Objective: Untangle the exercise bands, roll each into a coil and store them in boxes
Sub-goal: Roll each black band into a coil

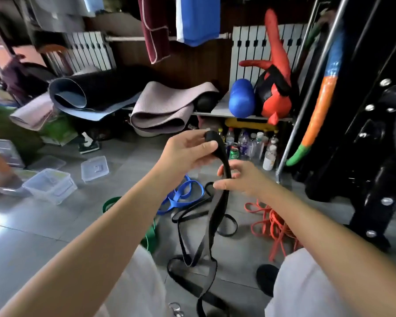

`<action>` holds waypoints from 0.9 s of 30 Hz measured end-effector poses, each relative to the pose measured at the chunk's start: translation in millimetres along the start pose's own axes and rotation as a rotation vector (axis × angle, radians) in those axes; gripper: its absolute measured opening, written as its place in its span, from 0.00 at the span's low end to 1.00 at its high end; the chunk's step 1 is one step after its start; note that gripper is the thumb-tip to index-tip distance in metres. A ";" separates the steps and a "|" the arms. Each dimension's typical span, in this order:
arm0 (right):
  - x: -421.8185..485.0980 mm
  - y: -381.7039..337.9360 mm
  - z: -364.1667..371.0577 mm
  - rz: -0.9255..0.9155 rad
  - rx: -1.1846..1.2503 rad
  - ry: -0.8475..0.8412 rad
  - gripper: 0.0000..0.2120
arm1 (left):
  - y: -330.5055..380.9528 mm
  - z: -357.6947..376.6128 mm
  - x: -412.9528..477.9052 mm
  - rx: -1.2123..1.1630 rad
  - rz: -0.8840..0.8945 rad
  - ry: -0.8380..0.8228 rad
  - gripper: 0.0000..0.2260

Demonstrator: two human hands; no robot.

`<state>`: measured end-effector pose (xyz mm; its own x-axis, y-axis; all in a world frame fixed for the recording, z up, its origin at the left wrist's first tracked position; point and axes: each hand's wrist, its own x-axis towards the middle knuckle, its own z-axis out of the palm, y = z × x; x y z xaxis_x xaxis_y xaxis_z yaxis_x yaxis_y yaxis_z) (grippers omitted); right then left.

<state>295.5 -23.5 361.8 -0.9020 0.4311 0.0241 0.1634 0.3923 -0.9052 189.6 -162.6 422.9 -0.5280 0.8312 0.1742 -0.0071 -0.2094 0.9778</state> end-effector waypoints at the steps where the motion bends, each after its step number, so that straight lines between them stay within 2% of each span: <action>1: -4.0 -5.4 -1.3 0.004 0.053 0.029 0.11 | 6.3 -2.8 -3.5 -0.035 0.013 0.001 0.08; 4: -13.0 -25.6 -12.0 -0.048 0.126 0.050 0.11 | 15.1 -13.6 -11.5 -0.057 0.028 0.047 0.10; 6: -16.3 -35.0 -20.6 -0.067 0.170 0.062 0.12 | 13.7 -20.0 -15.8 0.021 0.022 0.069 0.12; 10: -14.5 -38.8 -32.8 -0.097 0.198 0.159 0.13 | 5.2 -23.7 -16.1 0.494 0.028 0.116 0.10; 12: -10.4 -36.5 -34.2 -0.081 0.155 0.156 0.14 | -0.1 -24.2 -10.4 0.703 -0.003 0.139 0.09; 15: -4.7 -27.2 -30.4 -0.059 0.151 0.113 0.14 | -8.8 -23.0 -1.9 0.733 -0.146 0.094 0.07; 16: -2.2 -24.3 -29.4 -0.053 0.152 0.104 0.14 | -11.9 -21.8 0.6 0.756 -0.183 0.070 0.08; 20: 7.6 -14.3 -29.3 -0.020 0.184 0.079 0.13 | -38.5 -14.6 10.4 0.885 -0.204 -0.027 0.30; 21: 8.4 -11.0 -29.2 -0.018 0.225 0.082 0.13 | -47.5 -11.2 13.0 0.889 -0.156 -0.048 0.30; 23: 7.2 -1.2 -27.4 -0.001 0.295 0.079 0.13 | -65.2 -4.1 18.3 0.893 -0.066 -0.038 0.22; 25: 4.9 7.4 -26.8 0.034 0.253 0.048 0.12 | -79.4 0.2 23.9 0.868 -0.092 -0.037 0.15; 27: 5.2 11.5 -31.4 0.057 0.100 0.005 0.10 | -85.9 -0.3 28.0 0.874 -0.166 -0.077 0.15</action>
<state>305.2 8.8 364.8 -0.8904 0.4544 -0.0263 0.1731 0.2847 -0.9429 175.2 -121.4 343.7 -0.5192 0.8546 -0.0005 0.5883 0.3579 0.7251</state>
